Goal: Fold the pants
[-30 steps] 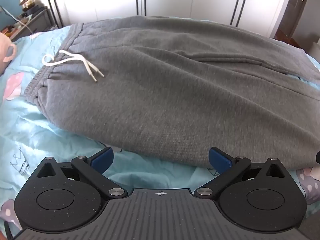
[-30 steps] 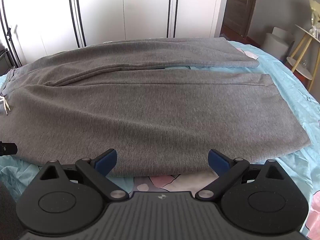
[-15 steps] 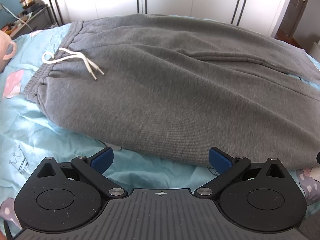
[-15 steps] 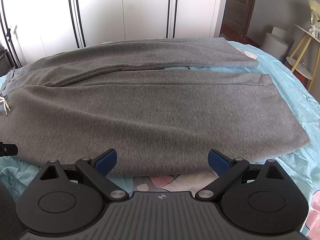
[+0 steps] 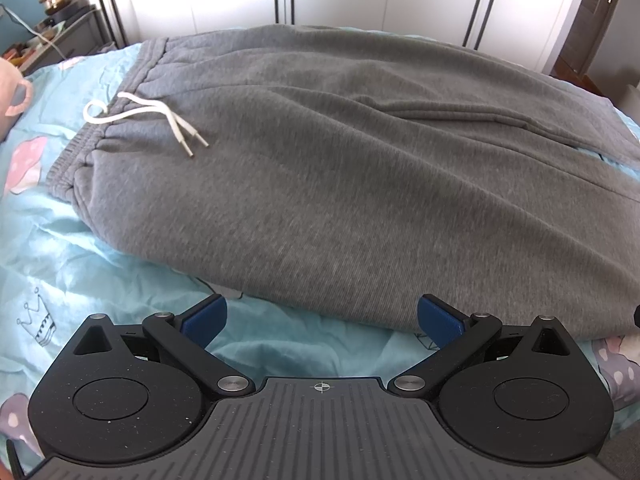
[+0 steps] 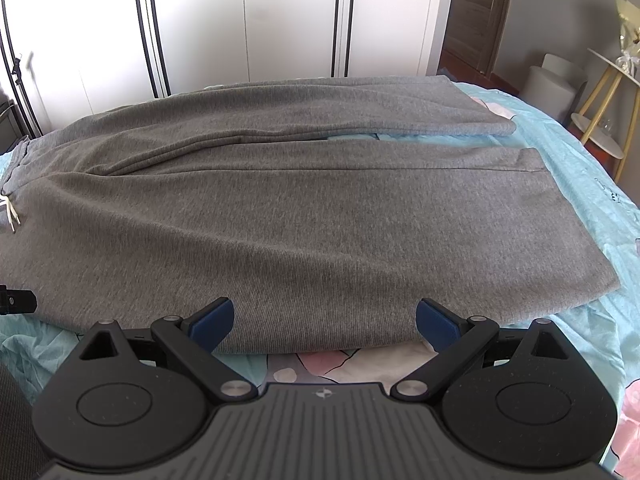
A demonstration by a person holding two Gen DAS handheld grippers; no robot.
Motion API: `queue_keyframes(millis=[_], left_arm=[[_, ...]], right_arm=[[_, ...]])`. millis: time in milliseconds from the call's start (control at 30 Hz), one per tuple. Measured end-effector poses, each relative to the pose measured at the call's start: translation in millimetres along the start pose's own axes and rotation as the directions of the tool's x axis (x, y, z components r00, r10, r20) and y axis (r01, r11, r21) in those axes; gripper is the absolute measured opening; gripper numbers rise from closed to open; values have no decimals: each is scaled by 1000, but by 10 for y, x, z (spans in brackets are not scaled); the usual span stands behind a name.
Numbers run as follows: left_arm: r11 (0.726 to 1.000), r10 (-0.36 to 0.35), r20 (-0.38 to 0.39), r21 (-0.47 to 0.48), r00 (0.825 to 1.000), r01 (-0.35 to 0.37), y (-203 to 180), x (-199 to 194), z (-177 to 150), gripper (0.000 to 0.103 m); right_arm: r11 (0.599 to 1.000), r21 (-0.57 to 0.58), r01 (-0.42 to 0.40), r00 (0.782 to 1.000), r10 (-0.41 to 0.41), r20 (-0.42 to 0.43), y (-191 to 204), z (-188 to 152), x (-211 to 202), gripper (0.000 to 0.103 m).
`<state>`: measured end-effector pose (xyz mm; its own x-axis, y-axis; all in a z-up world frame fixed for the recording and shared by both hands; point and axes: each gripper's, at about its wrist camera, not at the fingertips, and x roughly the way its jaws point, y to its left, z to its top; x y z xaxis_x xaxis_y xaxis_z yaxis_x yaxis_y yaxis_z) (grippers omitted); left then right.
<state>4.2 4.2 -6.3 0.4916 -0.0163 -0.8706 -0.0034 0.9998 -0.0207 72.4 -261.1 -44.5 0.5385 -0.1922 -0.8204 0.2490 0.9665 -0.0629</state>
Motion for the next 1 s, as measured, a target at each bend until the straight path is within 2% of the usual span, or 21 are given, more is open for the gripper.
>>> queue_keyframes(millis=[1000], left_arm=[[1000,-8,-8,-12,1000,8,18,14,4,103]], right_arm=[[1000,-2,6,1000,-6,2,8,-2,-15,98]])
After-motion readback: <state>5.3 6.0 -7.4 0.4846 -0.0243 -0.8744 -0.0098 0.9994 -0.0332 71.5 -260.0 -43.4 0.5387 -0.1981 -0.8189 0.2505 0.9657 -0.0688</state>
